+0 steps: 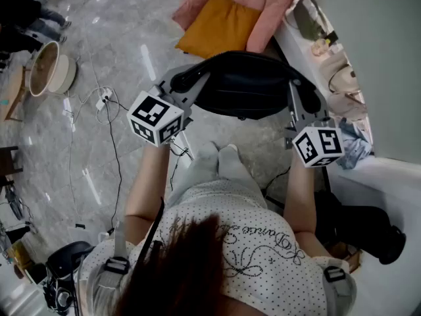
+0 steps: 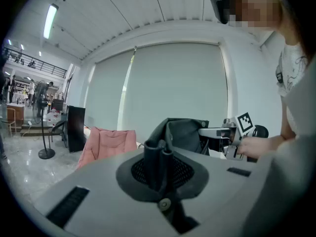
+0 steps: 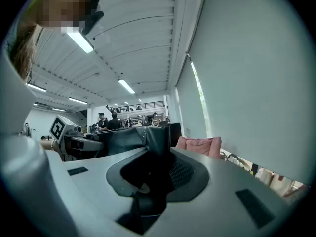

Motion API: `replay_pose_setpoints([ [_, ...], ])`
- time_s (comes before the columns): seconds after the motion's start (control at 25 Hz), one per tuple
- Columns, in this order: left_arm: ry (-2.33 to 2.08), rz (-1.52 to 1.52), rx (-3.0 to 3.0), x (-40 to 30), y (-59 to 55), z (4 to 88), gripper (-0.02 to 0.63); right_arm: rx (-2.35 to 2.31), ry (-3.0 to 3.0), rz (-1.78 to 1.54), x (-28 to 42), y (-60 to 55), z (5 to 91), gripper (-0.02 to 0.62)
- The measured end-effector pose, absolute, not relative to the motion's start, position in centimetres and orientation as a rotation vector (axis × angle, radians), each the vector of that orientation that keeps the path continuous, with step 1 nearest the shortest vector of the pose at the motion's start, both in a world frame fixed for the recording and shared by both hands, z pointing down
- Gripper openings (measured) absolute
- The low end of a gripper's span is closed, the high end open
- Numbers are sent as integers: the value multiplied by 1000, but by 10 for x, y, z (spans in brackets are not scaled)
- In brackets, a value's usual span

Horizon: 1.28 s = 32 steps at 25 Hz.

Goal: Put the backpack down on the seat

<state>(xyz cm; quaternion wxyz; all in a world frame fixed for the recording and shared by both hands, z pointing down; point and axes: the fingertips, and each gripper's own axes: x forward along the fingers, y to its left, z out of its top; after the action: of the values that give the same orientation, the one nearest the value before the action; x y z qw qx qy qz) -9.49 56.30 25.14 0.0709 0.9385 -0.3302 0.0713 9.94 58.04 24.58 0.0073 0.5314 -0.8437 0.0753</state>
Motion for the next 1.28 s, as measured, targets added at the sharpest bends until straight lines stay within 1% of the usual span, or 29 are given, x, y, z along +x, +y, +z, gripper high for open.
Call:
replay_pose_setpoints([
  [0.28,-993,216,2826,-96,574,254,20,1633,-2658,257,98,593,249,97],
  [0.56,-1085,235,2830,-62,599,257,20,1562,-2715,264,132,617,260,97],
  [1.12,-1168,191,2831,-54,568,234,20,1532,-2765,213,141,579,232,98],
  [1.28,-1154,186,2824,-65,527,236,20,1530,-2754,215,128,542,230,98],
])
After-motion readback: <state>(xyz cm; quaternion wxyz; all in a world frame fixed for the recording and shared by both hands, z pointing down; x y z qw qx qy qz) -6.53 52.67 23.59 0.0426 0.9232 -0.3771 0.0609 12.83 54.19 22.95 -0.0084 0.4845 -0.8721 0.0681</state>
